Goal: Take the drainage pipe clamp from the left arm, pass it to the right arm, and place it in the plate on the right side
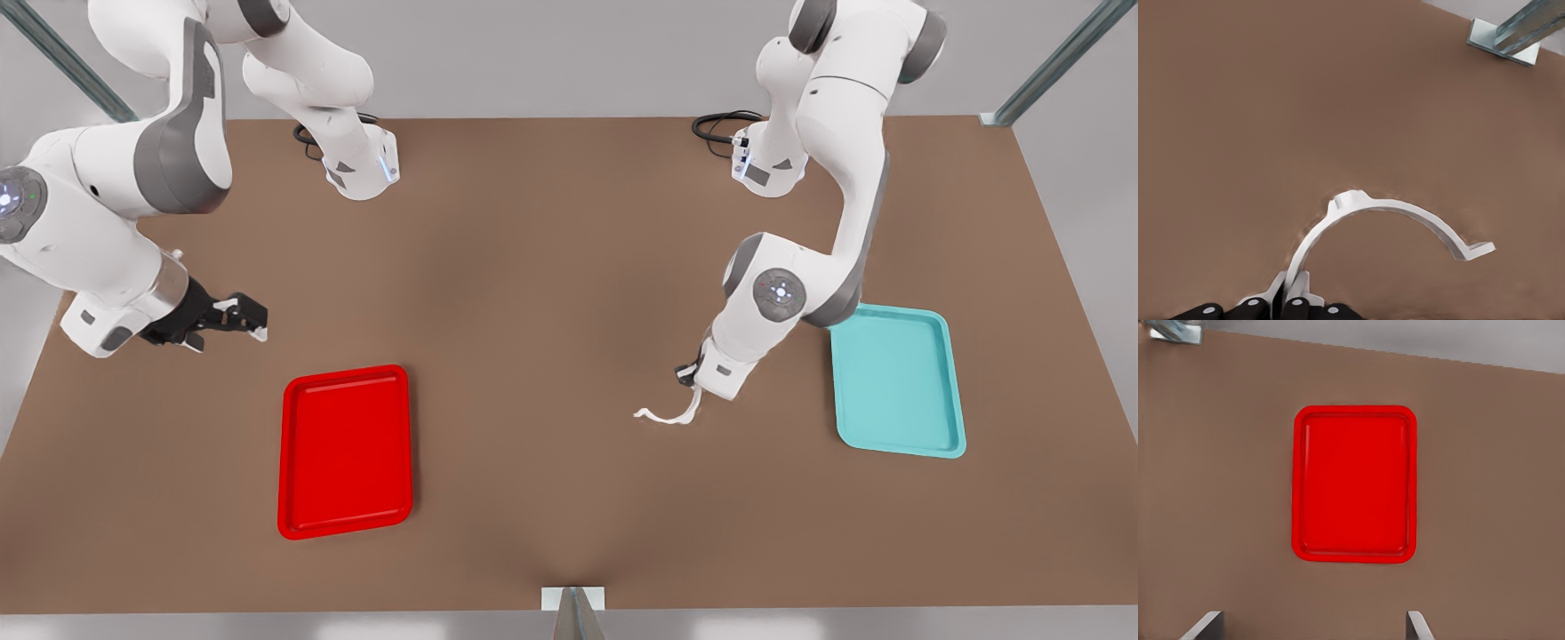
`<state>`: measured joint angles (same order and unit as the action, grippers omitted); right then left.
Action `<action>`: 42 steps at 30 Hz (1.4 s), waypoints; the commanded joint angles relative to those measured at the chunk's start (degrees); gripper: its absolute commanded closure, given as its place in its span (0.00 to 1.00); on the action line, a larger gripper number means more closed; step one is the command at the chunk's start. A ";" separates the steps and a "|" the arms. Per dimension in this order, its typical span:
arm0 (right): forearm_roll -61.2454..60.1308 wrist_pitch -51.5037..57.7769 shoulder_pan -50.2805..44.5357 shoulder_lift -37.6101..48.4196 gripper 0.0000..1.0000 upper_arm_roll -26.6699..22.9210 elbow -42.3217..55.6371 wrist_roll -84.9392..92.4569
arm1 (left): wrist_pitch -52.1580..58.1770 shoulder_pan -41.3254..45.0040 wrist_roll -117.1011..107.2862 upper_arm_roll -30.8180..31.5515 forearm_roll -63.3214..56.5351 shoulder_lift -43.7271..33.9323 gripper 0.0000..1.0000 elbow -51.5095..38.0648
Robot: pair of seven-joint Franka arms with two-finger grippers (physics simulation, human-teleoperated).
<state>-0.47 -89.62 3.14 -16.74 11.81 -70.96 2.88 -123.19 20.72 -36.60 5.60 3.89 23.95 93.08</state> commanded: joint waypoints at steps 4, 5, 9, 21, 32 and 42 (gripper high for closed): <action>0.03 -5.92 -11.22 -9.27 0.00 1.03 7.76 -31.41 | 4.01 5.38 46.78 3.36 2.09 5.14 0.79 -10.72; 0.03 -5.92 -12.81 -9.80 0.00 1.20 7.85 -40.72 | 2.78 7.31 49.60 3.71 2.00 7.59 0.79 -13.26; 2.67 -5.57 -19.49 -10.51 0.00 1.20 7.06 -55.52 | -0.47 12.15 53.91 3.45 1.65 13.05 0.79 -19.60; -2.16 -5.04 -18.00 -9.45 0.00 5.42 -1.20 -17.13 | -2.93 14.43 53.38 3.45 0.15 13.93 0.79 -19.60; -23.52 -26.13 -10.44 -5.06 0.00 7.53 -23.52 14.70 | -3.81 14.43 53.03 3.54 0.15 13.84 0.79 -20.04; -26.86 -41.08 -12.11 -6.90 0.00 10.60 -31.96 9.43 | -3.81 14.52 51.98 3.54 0.15 13.84 0.79 -20.40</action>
<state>-26.44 -123.97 -8.94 -23.73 22.37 -102.34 3.04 -127.03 35.24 9.87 9.13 3.68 37.87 72.66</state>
